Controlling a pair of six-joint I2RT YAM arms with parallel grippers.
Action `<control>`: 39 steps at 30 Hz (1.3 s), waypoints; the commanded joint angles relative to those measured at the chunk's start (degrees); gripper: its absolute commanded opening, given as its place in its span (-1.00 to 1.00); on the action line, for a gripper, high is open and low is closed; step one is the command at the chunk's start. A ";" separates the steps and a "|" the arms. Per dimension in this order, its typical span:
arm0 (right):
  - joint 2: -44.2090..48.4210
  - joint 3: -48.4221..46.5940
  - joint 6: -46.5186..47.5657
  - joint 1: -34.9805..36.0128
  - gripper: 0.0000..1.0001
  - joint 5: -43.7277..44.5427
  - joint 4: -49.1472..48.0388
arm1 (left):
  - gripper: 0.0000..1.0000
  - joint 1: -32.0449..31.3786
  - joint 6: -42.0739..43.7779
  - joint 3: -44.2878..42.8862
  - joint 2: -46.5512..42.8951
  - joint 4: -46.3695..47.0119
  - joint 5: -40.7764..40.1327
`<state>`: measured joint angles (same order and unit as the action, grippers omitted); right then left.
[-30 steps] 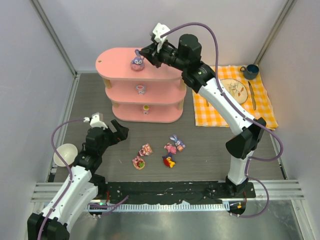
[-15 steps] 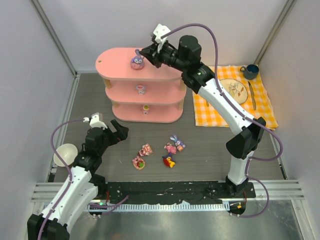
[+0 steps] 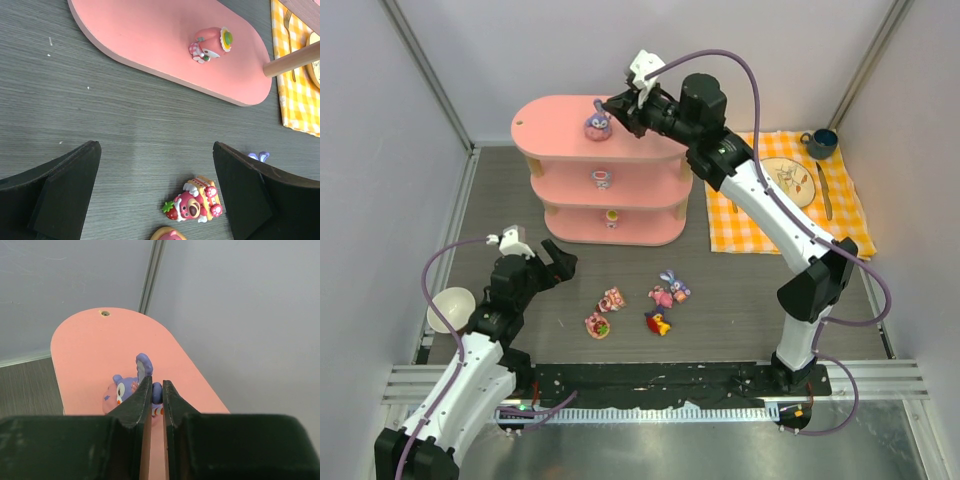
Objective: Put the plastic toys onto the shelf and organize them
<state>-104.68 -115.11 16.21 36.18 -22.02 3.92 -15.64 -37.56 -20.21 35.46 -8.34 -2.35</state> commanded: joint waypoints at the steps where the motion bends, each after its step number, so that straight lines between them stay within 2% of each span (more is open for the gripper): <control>1: 3.96 0.94 0.58 -0.15 -0.96 1.98 -3.66 | 0.99 -0.18 -0.76 -0.10 0.13 2.89 0.50; 11: 3.96 1.12 0.67 0.03 -0.95 3.74 -5.24 | 1.00 -0.18 -0.76 -0.18 0.22 2.89 0.59; 19: 3.96 1.29 3.66 1.87 -0.96 8.75 -4.54 | 1.00 -0.18 -0.93 -0.01 0.13 2.89 0.59; 30: 4.05 1.64 4.80 3.01 -0.93 9.10 -4.27 | 0.99 -0.18 -0.93 0.34 -1.10 2.19 0.33; 31: 3.96 1.64 4.89 3.02 -0.90 9.19 -4.27 | 1.00 -0.18 -0.93 0.34 -1.01 2.19 0.33; 32: 3.96 1.64 4.89 3.10 -0.74 9.28 -4.27 | 1.00 -0.18 -0.93 0.34 -1.01 2.10 0.42; 39: 3.96 1.99 4.89 3.45 -0.14 9.63 -4.80 | 1.00 -0.18 -0.93 0.43 -1.01 2.19 0.42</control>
<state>-103.74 -113.08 20.73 39.13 -13.17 2.55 -15.64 -38.54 -20.21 34.98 -8.36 -2.33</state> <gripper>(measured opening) 0.373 0.997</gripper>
